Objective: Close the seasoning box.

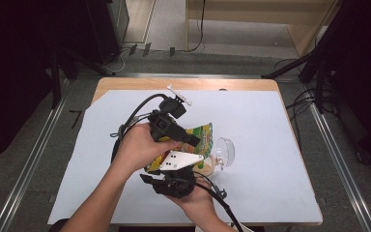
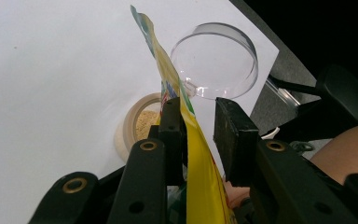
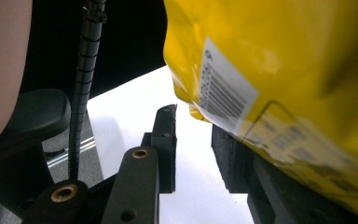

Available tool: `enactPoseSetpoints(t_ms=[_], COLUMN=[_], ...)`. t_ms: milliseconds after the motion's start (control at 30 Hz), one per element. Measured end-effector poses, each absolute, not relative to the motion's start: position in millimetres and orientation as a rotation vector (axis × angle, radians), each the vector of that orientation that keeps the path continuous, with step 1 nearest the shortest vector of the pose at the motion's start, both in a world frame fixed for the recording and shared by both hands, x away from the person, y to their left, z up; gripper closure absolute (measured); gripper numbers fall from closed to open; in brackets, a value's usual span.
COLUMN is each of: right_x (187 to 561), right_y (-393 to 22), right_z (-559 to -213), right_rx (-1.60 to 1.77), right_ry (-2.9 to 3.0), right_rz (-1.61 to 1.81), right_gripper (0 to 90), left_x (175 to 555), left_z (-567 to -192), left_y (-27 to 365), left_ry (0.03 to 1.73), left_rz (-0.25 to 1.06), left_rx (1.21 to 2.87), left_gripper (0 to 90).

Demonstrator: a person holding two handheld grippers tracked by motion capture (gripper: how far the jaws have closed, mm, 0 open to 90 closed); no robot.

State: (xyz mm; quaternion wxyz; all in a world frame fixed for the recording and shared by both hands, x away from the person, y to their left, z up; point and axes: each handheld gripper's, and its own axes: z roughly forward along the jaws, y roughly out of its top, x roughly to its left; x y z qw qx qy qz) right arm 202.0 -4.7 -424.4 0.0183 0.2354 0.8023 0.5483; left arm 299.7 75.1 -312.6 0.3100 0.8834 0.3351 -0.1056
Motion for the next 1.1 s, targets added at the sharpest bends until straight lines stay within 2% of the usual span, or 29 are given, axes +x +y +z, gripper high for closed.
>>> enactPoseSetpoints(t_ms=[1100], right_x=[201.3], right_y=[-4.8], right_z=[-425.4], right_rx=[0.731], right_ry=[2.510], right_rz=[1.682], right_gripper=[70.9], left_x=[302.3], left_z=[-316.1], left_y=[76.8], left_ry=[0.885], left_rz=[-0.312], left_rx=[2.325], left_gripper=[73.0])
